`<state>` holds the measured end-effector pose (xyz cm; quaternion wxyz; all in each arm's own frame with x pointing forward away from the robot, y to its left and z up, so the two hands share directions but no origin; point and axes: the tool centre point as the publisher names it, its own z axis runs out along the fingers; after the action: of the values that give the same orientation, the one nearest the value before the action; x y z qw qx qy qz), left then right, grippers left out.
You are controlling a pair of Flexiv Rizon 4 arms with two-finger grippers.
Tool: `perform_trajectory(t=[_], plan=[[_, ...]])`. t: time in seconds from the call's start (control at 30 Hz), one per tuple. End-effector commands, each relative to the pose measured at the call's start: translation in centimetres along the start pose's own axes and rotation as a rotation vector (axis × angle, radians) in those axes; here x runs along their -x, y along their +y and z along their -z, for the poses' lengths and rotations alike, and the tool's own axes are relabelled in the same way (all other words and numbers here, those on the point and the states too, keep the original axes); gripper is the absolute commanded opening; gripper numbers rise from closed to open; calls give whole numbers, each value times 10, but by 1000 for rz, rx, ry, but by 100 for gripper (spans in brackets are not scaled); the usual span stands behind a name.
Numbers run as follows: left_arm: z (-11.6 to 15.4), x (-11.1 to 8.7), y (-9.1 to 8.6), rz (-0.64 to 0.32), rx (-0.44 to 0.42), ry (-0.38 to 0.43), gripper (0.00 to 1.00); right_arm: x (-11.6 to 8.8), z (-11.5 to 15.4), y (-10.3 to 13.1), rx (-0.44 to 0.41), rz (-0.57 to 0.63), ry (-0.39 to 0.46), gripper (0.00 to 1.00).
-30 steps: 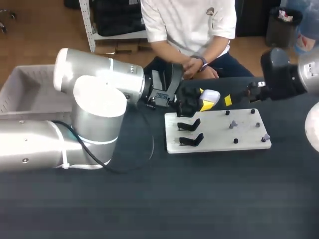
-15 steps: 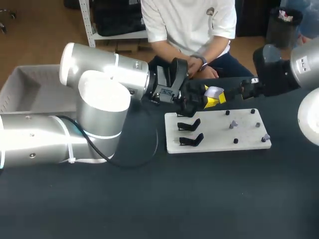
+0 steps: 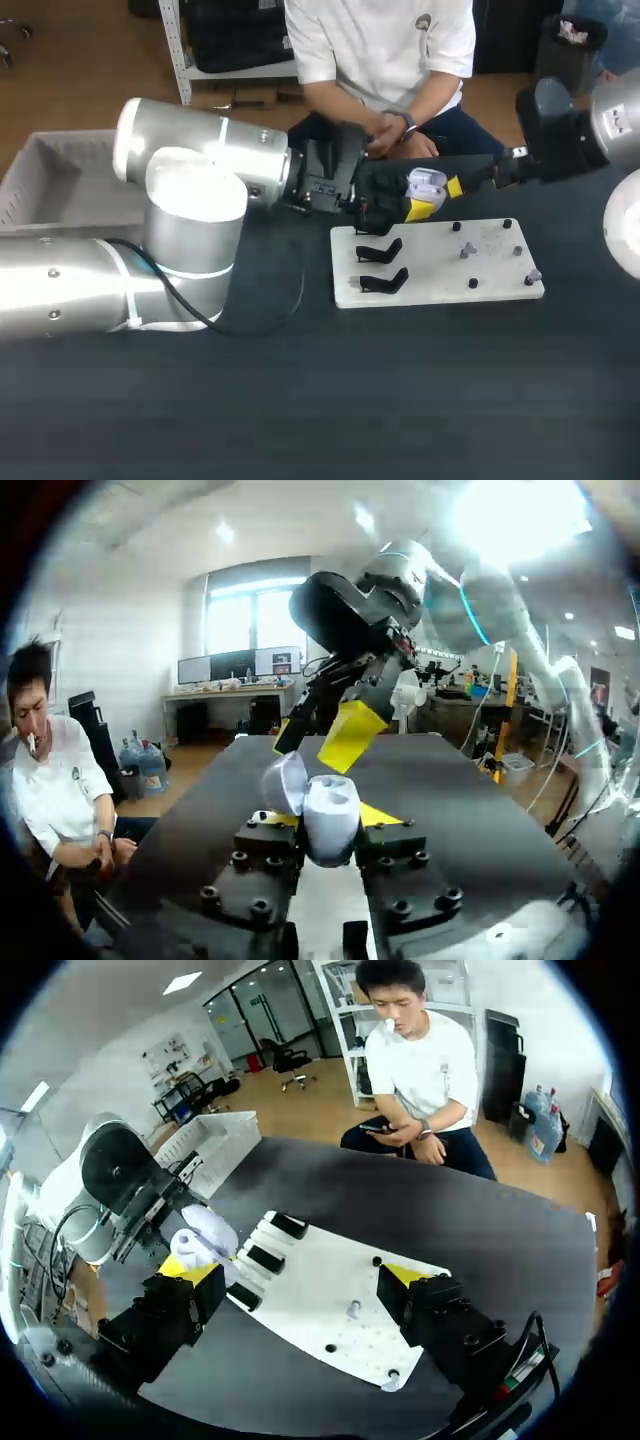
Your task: Pick up each earbud case from the left stands, insert the matching earbuds, close the lid, and place the case in the box.
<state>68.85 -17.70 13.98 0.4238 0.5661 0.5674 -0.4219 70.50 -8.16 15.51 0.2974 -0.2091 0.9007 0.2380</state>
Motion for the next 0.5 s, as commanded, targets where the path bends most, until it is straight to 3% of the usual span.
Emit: perform_trajectory(t=[0.03,0.3,0.5], plan=[[19,1,-11,-2,7,-111,0,-8,20,2,-126,31,9,100],[38,22,-23,2,6,-262,0,-37,32,-16,-257,23,122,100],[35,30,-21,6,28,-276,0,-65,41,-22,-314,-13,179,100]])
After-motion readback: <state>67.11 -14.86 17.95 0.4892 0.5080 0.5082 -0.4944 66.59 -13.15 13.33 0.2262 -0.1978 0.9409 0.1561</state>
